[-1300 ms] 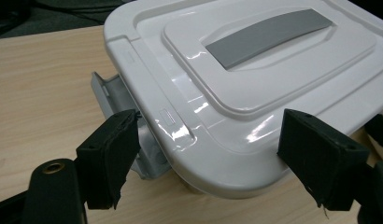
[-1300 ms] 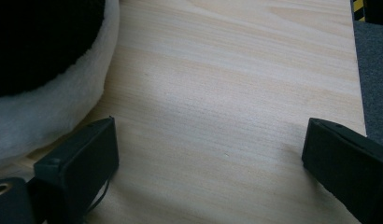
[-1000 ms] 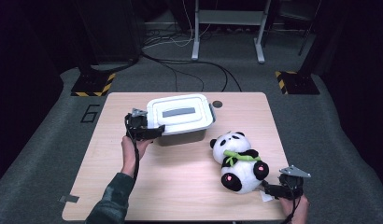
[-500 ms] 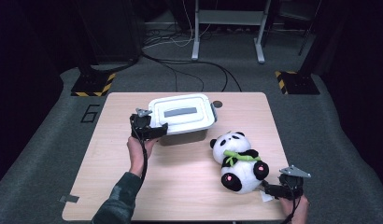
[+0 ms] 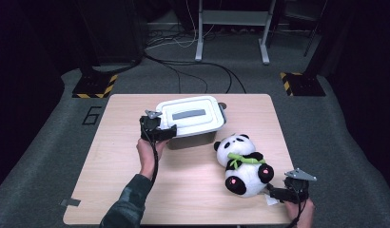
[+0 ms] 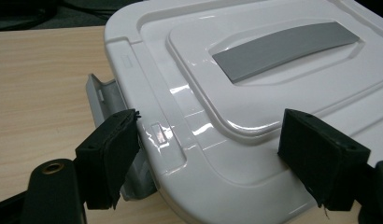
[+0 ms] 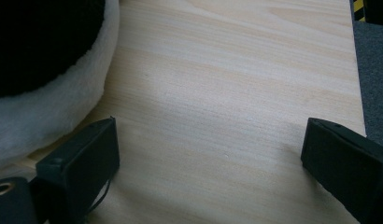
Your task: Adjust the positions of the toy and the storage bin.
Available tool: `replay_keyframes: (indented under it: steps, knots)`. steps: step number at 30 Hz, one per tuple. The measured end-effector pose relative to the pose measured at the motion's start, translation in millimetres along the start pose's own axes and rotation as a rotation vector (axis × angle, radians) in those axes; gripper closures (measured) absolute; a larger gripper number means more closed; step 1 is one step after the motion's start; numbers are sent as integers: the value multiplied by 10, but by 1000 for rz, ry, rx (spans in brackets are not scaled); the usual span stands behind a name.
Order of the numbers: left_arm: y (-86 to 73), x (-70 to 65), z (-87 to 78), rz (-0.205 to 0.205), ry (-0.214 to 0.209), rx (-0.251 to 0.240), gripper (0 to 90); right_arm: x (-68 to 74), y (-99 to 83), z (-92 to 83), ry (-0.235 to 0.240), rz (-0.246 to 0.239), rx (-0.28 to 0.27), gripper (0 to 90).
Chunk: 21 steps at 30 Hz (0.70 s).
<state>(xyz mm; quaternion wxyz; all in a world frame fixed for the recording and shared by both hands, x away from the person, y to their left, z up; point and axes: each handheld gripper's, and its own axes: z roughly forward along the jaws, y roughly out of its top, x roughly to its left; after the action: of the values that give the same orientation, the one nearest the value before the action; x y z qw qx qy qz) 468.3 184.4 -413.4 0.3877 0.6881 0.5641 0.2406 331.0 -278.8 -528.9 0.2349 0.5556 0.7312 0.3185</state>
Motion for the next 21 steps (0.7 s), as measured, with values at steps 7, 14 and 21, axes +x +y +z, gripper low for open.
replay_keyframes:
  steps: [7, 14, 21]
  knots:
    - [26, -67, 49, -5, 13, -2, 198, 0, 0, -1, -1, 0, 0, 38]
    - [0, -17, -8, 14, -20, -12, 173, -3, 0, 0, 1, -2, -2, 39]
    - [-53, 44, -155, 62, -70, -26, 135, -1, -1, -2, 0, 0, -1, 41]
